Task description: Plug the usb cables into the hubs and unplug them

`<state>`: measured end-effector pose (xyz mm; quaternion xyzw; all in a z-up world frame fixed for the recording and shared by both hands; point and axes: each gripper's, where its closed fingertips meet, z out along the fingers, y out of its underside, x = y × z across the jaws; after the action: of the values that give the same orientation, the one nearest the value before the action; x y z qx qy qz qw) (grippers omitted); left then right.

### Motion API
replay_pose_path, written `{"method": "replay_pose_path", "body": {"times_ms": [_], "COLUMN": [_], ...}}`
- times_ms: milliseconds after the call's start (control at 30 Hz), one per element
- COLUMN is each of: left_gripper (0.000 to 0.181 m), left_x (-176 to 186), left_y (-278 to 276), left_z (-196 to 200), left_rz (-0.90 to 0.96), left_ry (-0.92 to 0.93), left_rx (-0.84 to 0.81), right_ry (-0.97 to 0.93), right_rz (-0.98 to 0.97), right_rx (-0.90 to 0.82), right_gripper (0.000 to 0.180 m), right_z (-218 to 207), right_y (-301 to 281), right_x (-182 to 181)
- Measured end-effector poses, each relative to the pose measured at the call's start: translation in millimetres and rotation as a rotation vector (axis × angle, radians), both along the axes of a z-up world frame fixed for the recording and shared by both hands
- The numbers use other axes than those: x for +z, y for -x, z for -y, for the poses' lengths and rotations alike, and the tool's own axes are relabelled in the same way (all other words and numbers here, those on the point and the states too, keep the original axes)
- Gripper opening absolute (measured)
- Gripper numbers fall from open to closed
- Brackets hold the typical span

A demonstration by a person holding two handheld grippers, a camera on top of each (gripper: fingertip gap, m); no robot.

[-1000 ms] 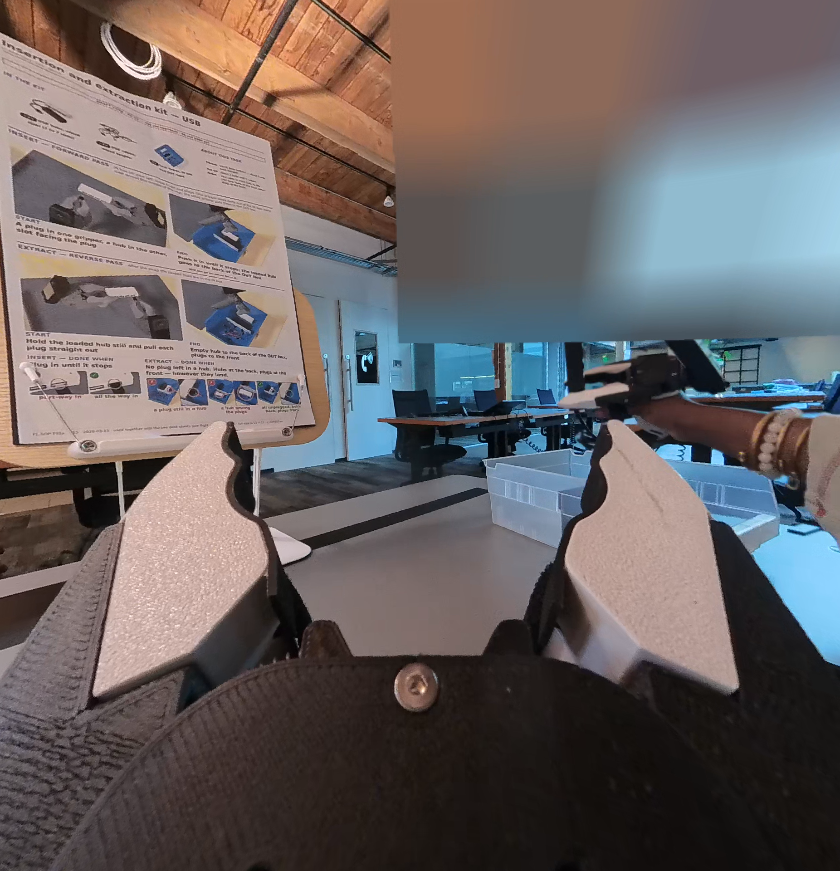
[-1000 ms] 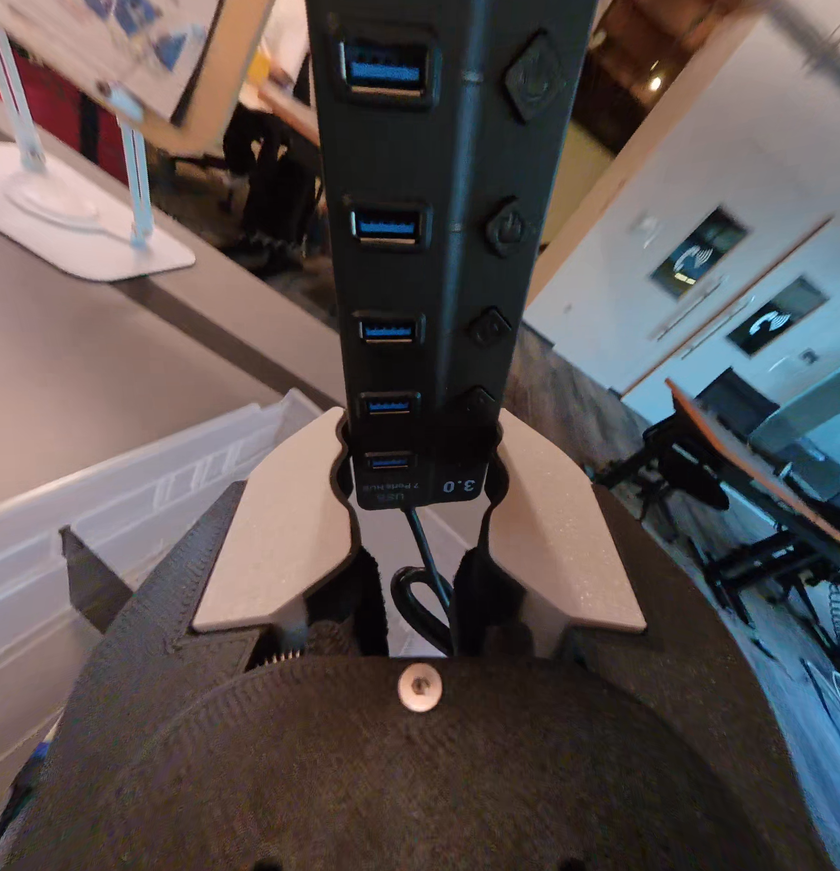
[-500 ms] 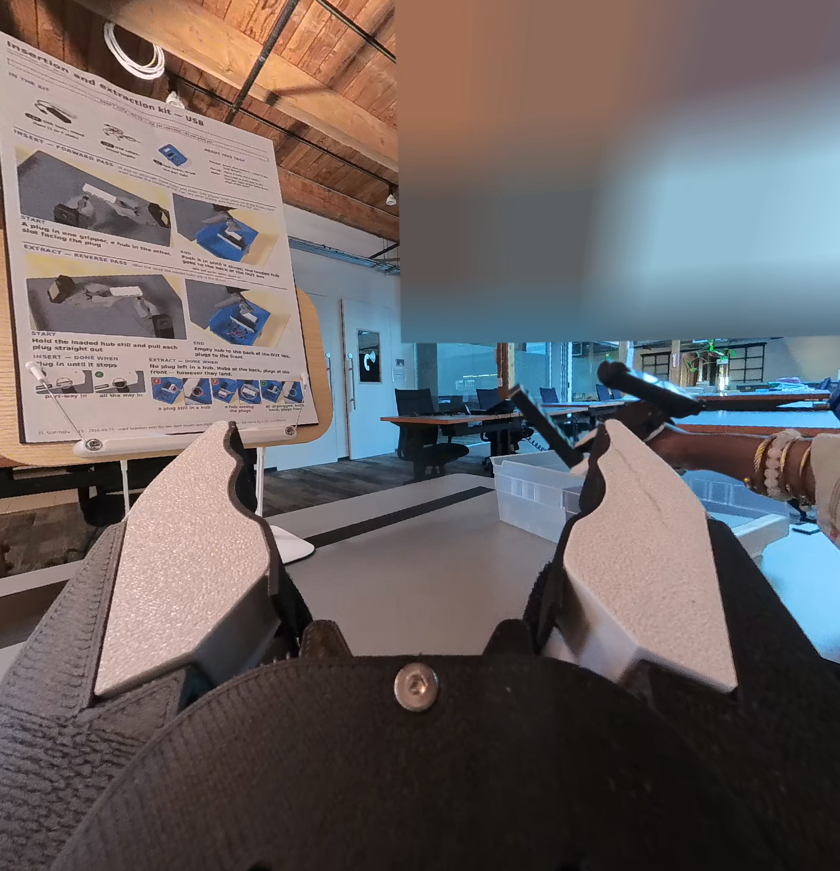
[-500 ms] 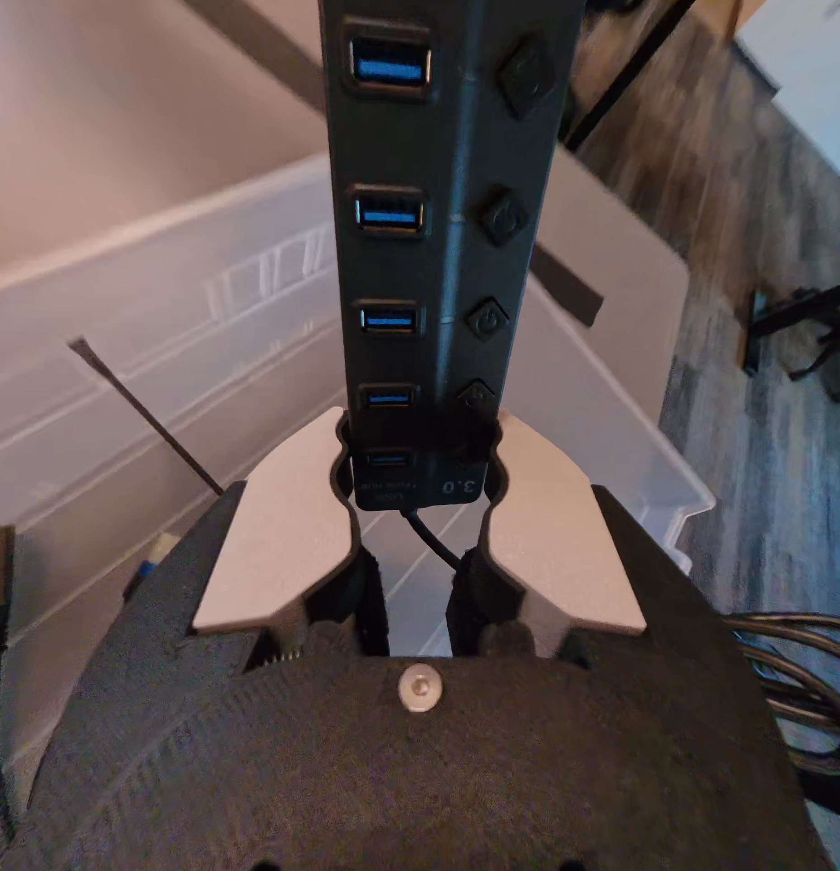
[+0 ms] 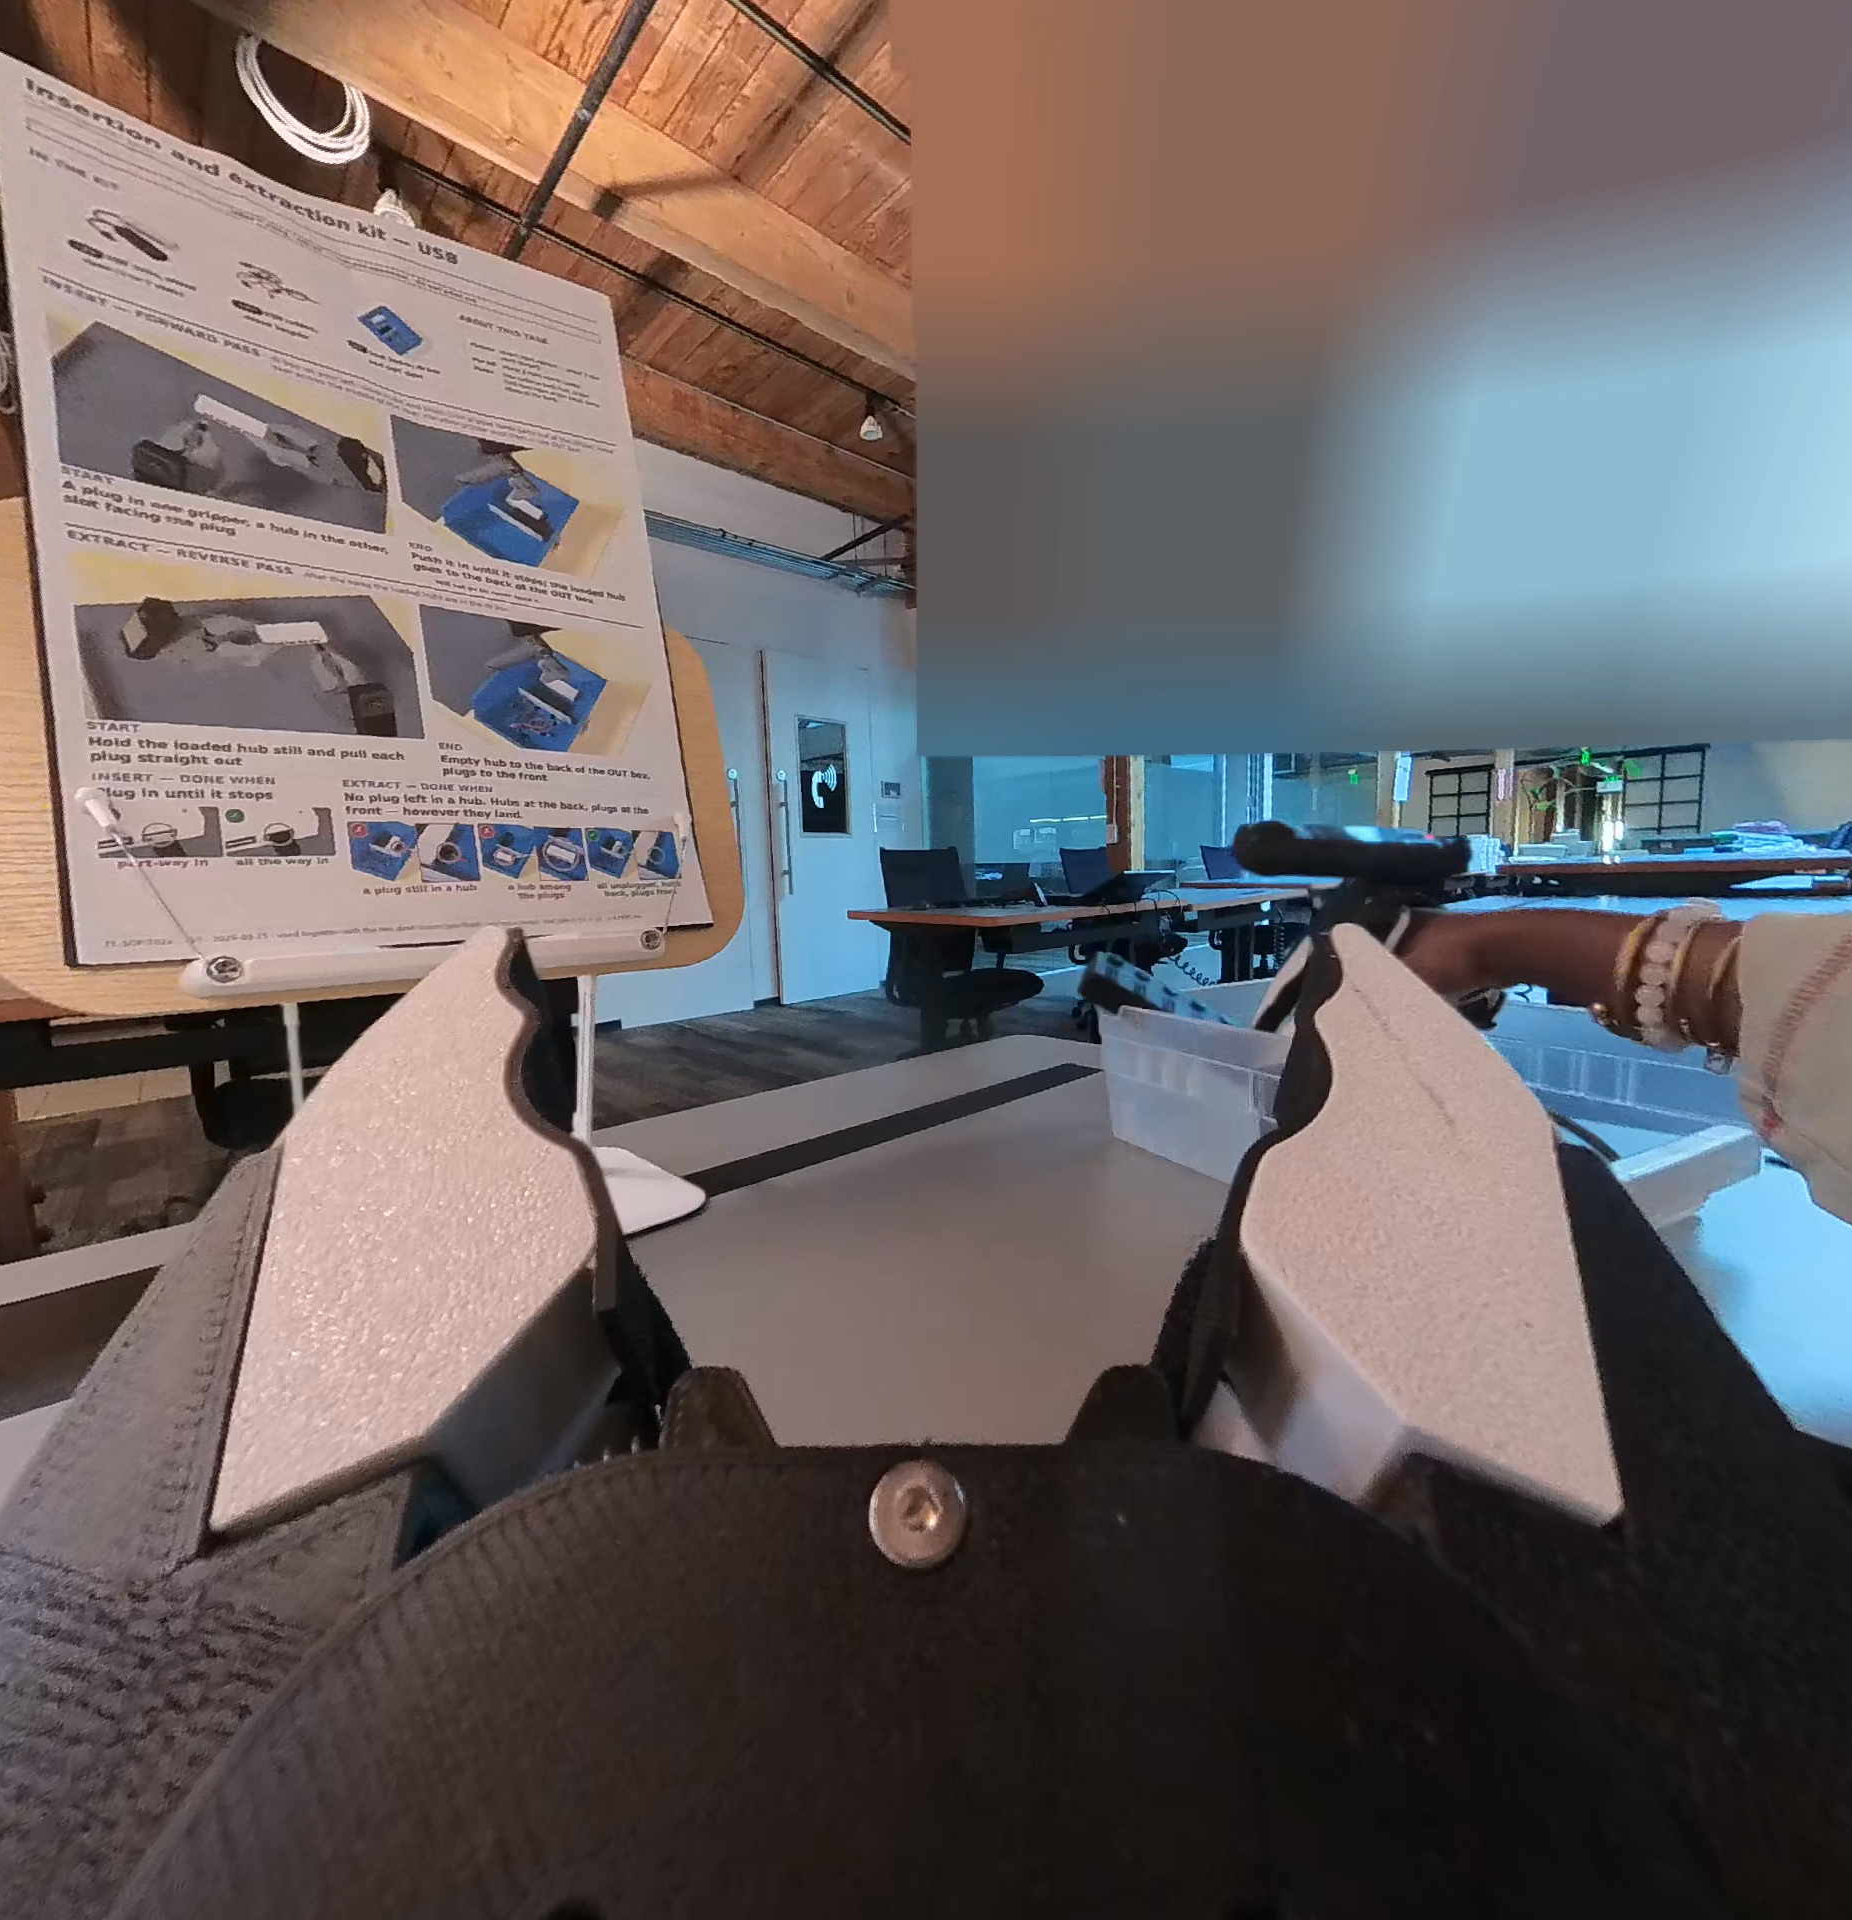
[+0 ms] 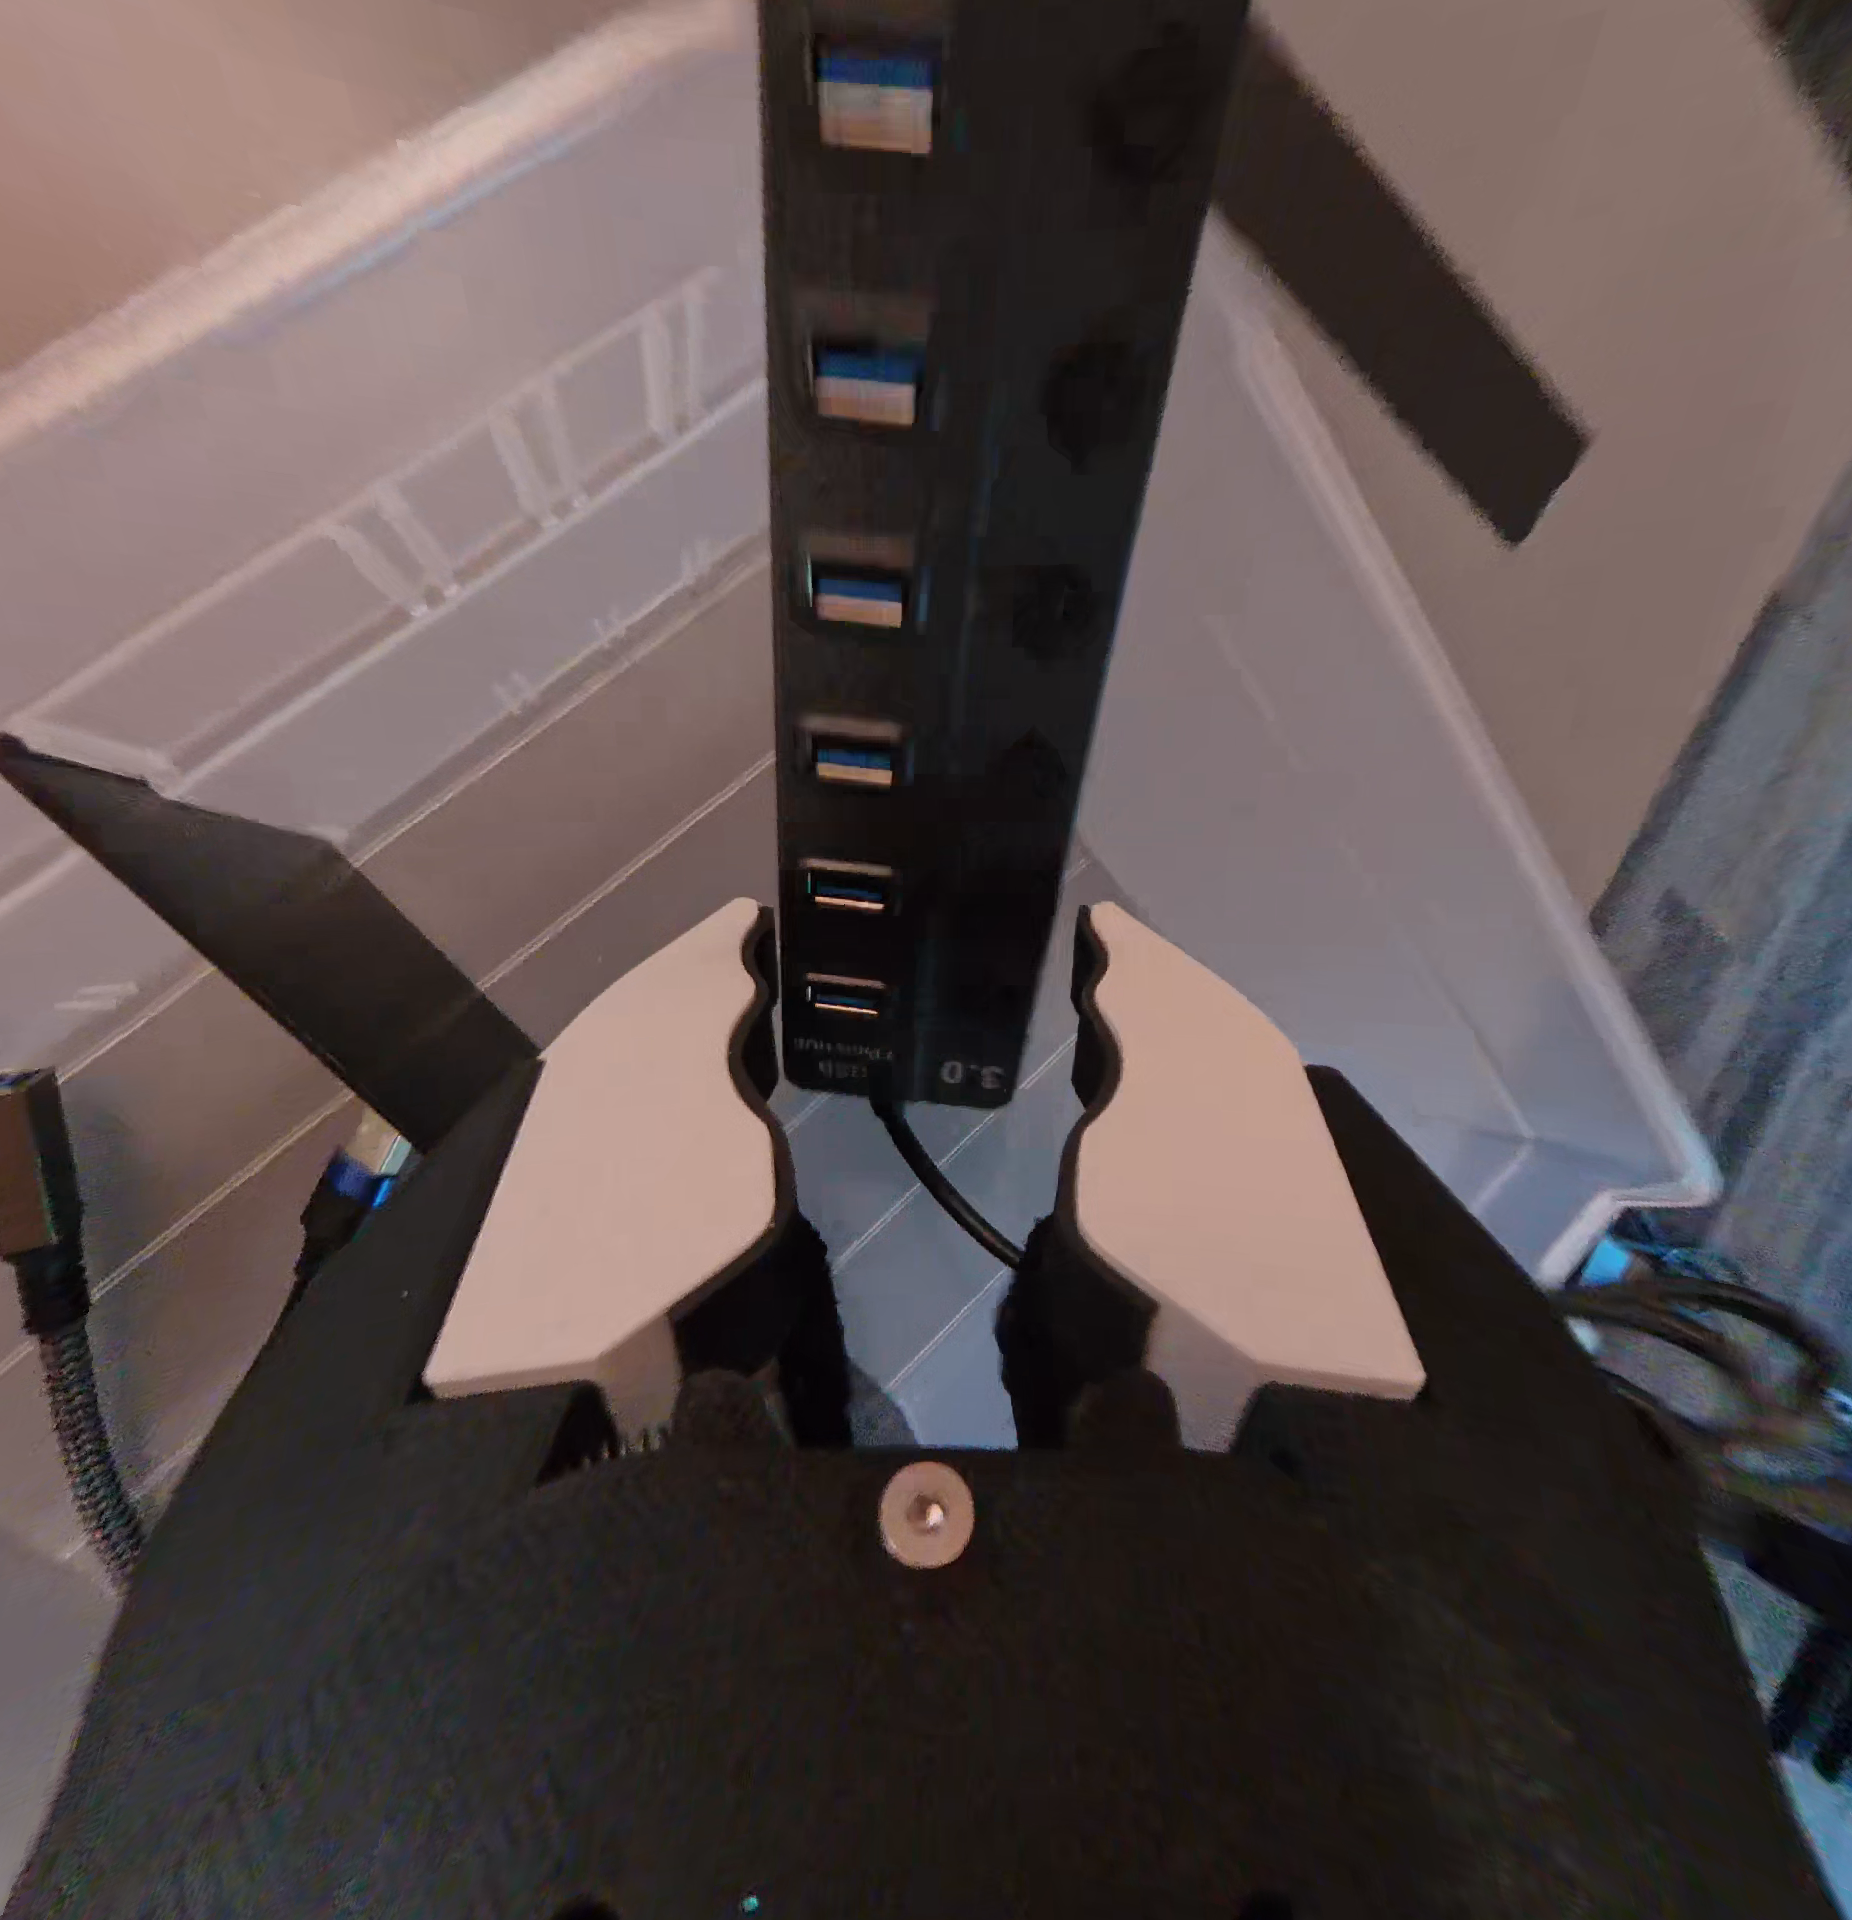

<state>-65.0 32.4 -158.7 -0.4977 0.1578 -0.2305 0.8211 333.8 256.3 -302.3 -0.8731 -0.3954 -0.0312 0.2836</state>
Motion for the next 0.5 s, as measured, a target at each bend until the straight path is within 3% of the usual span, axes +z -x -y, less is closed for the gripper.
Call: {"method": "replay_pose_path", "body": {"times_ms": [167,267,400,500], "left_gripper": [0.133,0.133,0.132,0.132], "left_x": [0,-1,-1,-1], "left_y": [1,-2,-5,-5], "left_z": [0,0,-1,0], "left_rz": [0.006,-0.017,-0.036,-0.043], "left_ry": [0.000,-0.006,-0.009,-0.012], "left_rx": [-0.002,0.001,0.005,0.006], "right_ry": [-0.233,-0.442,-0.848,-1.132], "right_rz": [-0.020,-0.184,-0.588,-0.930], "right_rx": [-0.022,-0.038,0.121,0.263], "right_gripper": [0.073,0.087,0.098,0.081], "right_z": [-3,17,95,170], "right_y": [11,55,156,220], "right_x": [54,118,228,297]}}
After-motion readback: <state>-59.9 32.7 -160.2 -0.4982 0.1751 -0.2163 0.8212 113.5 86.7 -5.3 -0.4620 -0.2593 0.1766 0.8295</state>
